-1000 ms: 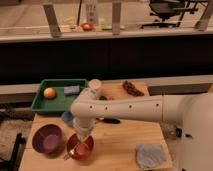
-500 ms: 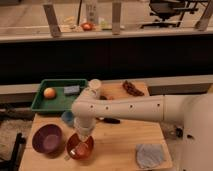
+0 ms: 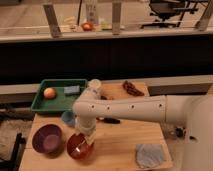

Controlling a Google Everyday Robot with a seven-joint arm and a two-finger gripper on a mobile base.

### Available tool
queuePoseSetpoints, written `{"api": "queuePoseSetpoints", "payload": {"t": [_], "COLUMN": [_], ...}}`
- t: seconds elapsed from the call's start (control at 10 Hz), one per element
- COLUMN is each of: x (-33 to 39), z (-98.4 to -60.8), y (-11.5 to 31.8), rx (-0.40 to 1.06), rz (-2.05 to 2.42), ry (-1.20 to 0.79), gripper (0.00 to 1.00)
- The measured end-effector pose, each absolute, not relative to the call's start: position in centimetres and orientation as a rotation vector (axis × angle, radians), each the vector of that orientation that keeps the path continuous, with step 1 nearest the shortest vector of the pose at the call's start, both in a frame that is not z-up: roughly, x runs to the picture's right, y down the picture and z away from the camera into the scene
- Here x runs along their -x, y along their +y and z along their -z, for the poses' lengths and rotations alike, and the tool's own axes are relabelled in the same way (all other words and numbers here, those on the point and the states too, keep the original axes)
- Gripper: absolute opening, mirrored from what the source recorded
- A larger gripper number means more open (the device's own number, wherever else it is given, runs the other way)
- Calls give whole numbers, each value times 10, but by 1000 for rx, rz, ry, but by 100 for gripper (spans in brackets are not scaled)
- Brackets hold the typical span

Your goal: Place fork in red bowl

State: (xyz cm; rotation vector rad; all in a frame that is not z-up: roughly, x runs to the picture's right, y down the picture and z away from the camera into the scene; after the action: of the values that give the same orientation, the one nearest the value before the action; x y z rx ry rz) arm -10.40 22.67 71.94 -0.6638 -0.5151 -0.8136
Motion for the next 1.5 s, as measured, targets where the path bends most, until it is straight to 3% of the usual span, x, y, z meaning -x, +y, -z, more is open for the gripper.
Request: {"api": "queuePoseSetpoints", "payload": {"t": [1.5], "x": [113], "z": [-712], "y": [221], "rx": [650], "rz": [858], "ry": [-552], "gripper": [80]}}
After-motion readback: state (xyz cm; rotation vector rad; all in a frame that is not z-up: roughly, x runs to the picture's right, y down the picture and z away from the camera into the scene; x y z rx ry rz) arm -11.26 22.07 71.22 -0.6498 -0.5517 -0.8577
